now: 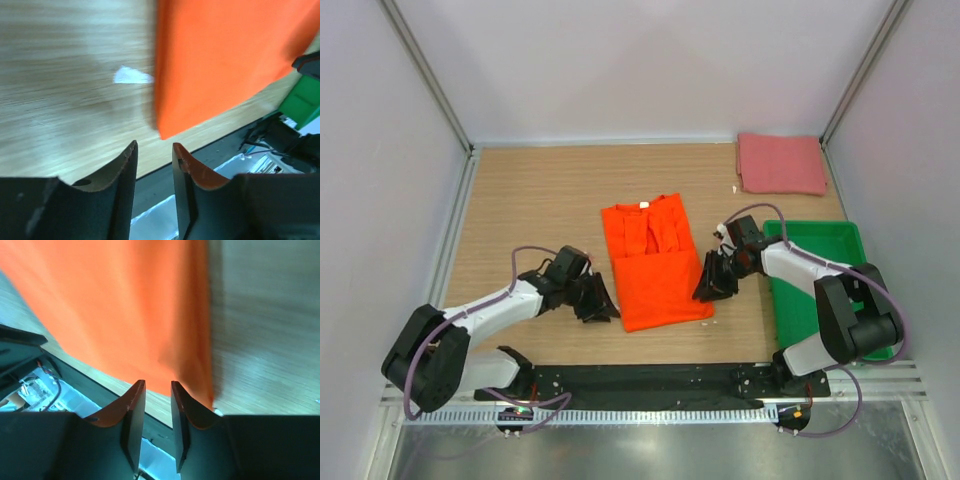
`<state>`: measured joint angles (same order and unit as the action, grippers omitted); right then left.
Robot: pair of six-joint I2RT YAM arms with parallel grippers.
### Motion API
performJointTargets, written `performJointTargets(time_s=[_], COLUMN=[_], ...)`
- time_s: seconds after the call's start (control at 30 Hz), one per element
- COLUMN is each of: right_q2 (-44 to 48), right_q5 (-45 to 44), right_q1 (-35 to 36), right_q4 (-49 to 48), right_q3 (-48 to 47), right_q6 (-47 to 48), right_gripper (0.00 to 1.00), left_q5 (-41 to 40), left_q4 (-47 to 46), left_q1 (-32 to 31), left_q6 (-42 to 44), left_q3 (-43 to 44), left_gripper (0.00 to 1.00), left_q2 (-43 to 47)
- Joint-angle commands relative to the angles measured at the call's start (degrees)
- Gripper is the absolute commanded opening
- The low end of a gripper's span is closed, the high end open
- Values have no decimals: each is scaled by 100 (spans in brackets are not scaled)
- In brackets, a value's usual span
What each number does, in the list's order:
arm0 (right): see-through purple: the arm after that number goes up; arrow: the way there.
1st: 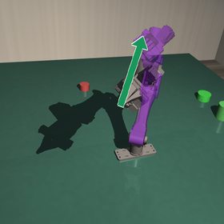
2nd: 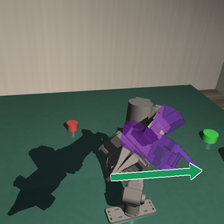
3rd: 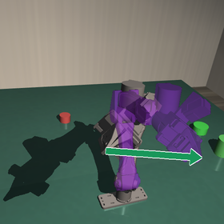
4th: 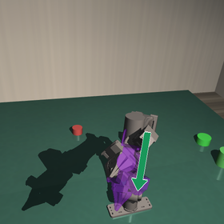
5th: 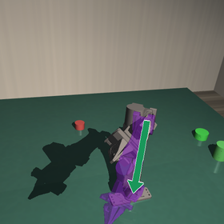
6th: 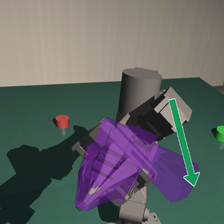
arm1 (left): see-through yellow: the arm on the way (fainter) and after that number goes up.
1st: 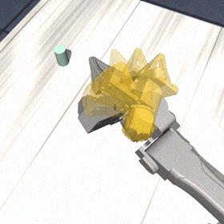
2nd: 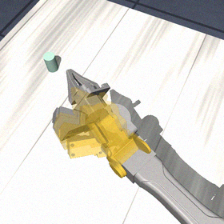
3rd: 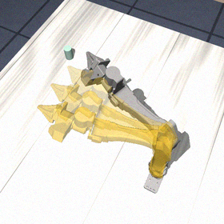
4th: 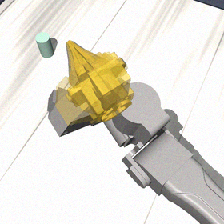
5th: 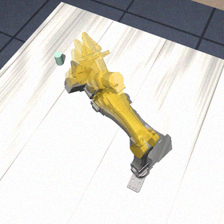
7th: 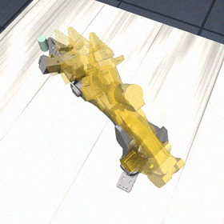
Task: Fold and stack the t-shirts
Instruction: Fold the tshirt
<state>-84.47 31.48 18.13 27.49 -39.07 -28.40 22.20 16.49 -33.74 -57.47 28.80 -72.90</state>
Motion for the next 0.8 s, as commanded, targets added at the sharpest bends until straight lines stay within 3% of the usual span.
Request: performJointTargets(time_s=[0.0,0.1,0.2,0.33,0.47,0.77], right_q2=[36,-604,-1211,-1879,-2398,-2804], right_q5=[-160,-11,156,498,700,508], right_q1=[-55,-187,-354,-644,-785,-925], right_q4=[82,81,-32,-252,-288,-341], right_q3=[-898,-1495,-1936,-2289,-2579,-2430], right_q6=[168,212,204,186,247,142], right_gripper=[34,35,33,22,15,14], left_q5=[-391,-471,-163,-137,-5,241], left_q4=[451,250,-58,-189,-585,-586], left_q1=[-19,7,34,165,498,877], left_q6=[279,473,702,1053,1036,1159], left_q3=[635,1197,1821,2542,2736,2473], left_gripper=[36,37,28,22,18,16], left_q2=[347,-133,-1046,-1996,-2579,-2826])
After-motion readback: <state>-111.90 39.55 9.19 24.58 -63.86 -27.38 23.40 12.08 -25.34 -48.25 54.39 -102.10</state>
